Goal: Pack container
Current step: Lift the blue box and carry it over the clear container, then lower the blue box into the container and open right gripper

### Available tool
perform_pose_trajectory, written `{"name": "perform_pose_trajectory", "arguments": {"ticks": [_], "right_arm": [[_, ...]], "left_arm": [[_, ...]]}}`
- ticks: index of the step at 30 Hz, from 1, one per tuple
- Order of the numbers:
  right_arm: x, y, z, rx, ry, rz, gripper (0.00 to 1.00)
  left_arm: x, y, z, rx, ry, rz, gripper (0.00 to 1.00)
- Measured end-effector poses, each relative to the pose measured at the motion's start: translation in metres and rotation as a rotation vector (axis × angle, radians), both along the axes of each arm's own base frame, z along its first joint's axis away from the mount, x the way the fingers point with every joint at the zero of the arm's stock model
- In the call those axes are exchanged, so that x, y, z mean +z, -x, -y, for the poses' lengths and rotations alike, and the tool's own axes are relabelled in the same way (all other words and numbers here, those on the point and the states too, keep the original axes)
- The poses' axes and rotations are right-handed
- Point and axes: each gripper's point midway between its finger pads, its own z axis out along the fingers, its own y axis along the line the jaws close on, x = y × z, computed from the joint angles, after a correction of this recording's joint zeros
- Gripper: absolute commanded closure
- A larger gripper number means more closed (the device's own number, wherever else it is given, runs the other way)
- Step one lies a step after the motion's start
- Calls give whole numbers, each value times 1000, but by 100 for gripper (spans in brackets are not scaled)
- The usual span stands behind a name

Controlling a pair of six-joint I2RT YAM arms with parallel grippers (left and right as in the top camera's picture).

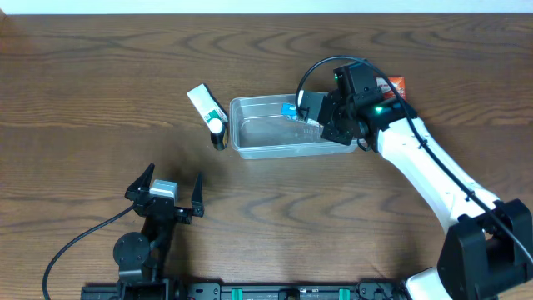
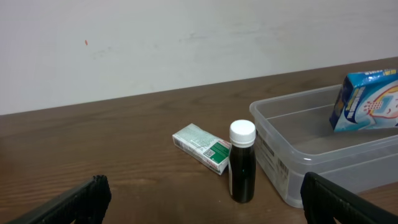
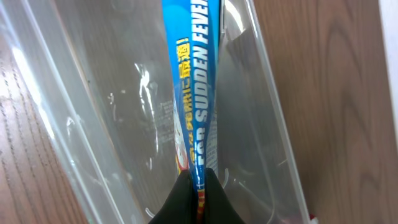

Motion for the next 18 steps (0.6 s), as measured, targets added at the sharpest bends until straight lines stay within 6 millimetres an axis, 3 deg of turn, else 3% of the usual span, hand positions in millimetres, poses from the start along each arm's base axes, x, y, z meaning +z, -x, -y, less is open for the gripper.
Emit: {"name": "perform_pose_trajectory", "arguments": {"ticks": [4,18], "right_arm": [[-8,-2,0,38,12,-3,98],[-2,-9,-13,178,7,74,99]], "left_arm": [[0,0,0,0,0,0,2],[0,0,0,0,0,0,2]]}}
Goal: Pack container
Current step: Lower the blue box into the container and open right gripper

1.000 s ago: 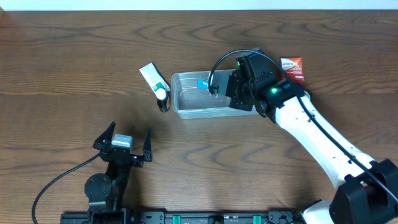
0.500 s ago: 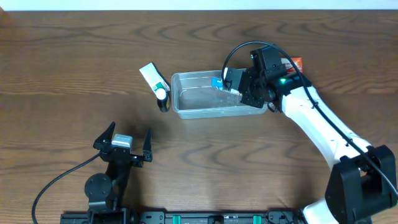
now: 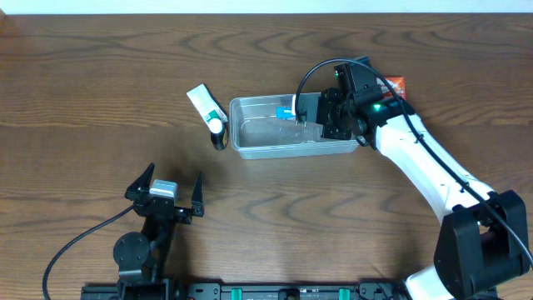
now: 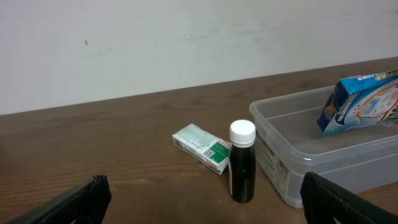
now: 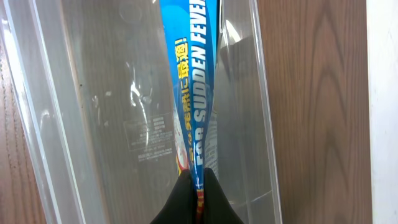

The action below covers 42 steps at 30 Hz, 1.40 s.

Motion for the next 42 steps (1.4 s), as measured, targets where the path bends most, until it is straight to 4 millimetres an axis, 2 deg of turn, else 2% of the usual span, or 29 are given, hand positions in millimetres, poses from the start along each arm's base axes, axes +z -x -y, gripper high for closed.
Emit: {"name": "perform_pose_trajectory", "arguments": {"ticks": [10,18,23,24,25,26,27,28,29,31,42], "right_arm": [[-1,-2,-3,63,8,25,99],[-30,-13,4,56,7,-20,99],[-36,-19,6,50,-15,-21,98],[-36,-19,6,51,-16,-20,96],[-36,-19,6,51,-16,-20,77],[-36,-19,6,49,-16,-20,53],[-36,-20,6,50,-14,-18,35],[-36,-20,6,50,-14,-18,24],[-36,-20,6,49,-15,-19,19],[-36,-20,6,44,-17,-20,16],[-34,-21,6,-8,-42,-38,16]], "left_arm": [[0,0,0,0,0,0,2],[0,0,0,0,0,0,2],[0,0,0,0,0,0,2],[0,0,0,0,0,0,2],[0,0,0,0,0,0,2],[0,0,0,0,0,0,2],[0,0,0,0,0,0,2],[0,0,0,0,0,0,2],[0,0,0,0,0,0,2],[0,0,0,0,0,0,2],[0,0,0,0,0,0,2]]}}
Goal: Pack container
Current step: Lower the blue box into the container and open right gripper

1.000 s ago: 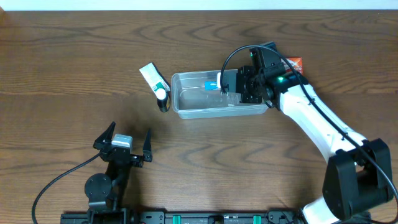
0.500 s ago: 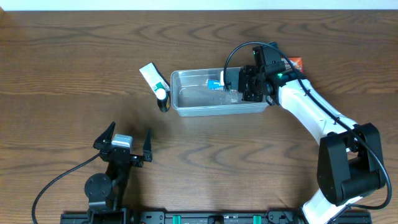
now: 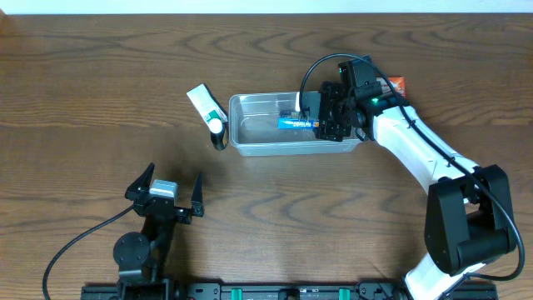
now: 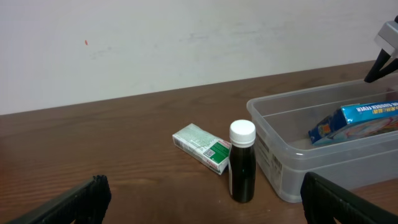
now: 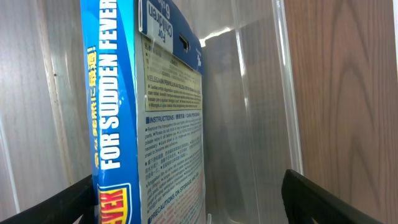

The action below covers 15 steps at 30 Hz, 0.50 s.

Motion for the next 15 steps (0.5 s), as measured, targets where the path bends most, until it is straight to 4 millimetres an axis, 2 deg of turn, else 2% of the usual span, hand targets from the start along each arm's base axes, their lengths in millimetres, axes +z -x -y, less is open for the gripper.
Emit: {"name": "perform_pose_trajectory", "arguments": {"ticks": [5,12,15], "right_arm": [[17,0,0,-25,-24,21,16],[85,3,1,-66,-100,147,19],[100,3,1,-91,-125,167,19]], "left_arm": [[0,0,0,0,0,0,2],[0,0,0,0,0,0,2],[0,0,0,0,0,0,2]]}}
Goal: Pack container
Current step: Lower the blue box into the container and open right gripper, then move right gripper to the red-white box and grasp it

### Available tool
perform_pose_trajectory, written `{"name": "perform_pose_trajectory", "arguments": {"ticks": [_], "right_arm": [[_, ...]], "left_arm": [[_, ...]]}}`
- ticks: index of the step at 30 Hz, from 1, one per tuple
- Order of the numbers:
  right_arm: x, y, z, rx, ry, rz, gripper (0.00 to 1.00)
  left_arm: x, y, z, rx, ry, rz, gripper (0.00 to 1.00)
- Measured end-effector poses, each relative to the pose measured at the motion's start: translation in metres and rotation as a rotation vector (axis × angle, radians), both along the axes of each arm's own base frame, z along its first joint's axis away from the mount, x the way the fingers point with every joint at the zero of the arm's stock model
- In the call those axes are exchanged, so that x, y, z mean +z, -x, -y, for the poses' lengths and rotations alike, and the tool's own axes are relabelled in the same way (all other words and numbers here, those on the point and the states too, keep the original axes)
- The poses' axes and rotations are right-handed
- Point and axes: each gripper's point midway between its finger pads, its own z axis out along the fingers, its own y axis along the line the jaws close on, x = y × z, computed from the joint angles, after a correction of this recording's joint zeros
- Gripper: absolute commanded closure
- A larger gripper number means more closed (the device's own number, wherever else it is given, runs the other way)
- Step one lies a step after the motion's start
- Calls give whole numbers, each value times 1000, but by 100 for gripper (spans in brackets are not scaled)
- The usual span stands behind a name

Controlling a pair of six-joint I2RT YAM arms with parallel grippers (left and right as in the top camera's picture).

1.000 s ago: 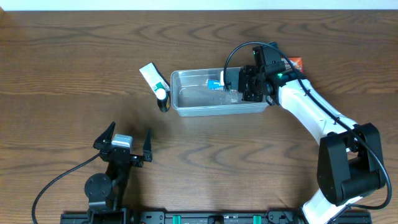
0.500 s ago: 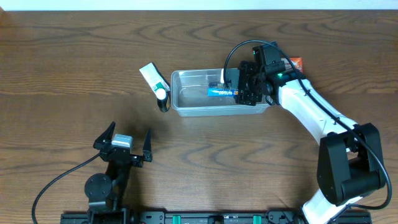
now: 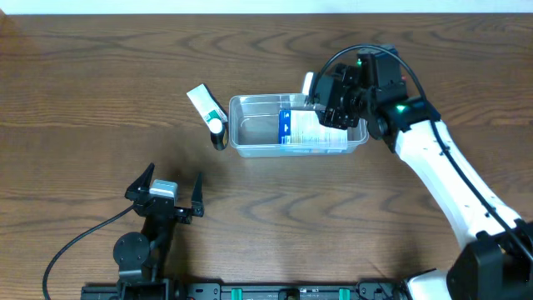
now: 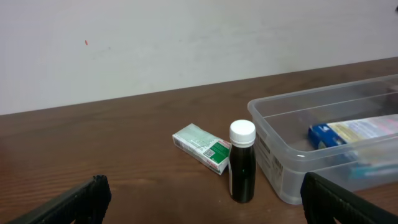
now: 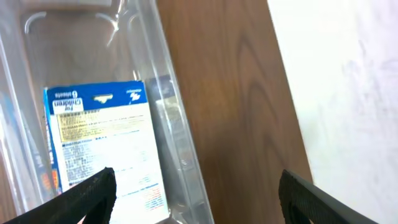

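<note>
A clear plastic container [image 3: 240, 142] sits at mid-table. Flat inside it, in the right half, lies a blue-and-white fever-patch box [image 3: 304, 129], also seen printed side up in the right wrist view [image 5: 99, 146]. My right gripper [image 3: 326, 102] hovers open over the container's right end, clear of the box, with nothing between its fingers [image 5: 196, 198]. A green-and-white carton [image 3: 202, 103] and a black bottle with a white cap [image 3: 218, 132] stand just left of the container. My left gripper [image 3: 171, 193] rests open near the front edge, facing bottle [image 4: 242, 163] and carton [image 4: 202, 147].
The white wall runs along the table's far edge [image 3: 250, 12]. A black cable [image 3: 75, 246] loops beside the left arm's base. Bare wood lies between the left gripper and the container wall [image 4: 273, 162].
The blue box stood on its long edge in the container between my open right fingers; now it lies flat. My right gripper has drawn up and away to the right. The left arm has not moved.
My right gripper was shut on the blue box, holding it upright in the container's right end. Then it held it lower and more to the left. Then the fingers were open with the box on edge inside. Now the box lies flat and the gripper is clear.
</note>
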Motion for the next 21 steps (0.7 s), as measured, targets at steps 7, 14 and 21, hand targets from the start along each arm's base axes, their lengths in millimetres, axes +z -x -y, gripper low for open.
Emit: {"name": "perform_pose_trajectory", "arguments": {"ticks": [7,14,21], "right_arm": [[-10,12,0,-64,-37,-107,38],[-5,21,-21,-90,-163,-183,94],[12,17,-46,-280,-412,-309,99]], "left_arm": [[0,0,0,0,0,0,2],[0,0,0,0,0,0,2],[0,0,0,0,0,0,2]]}}
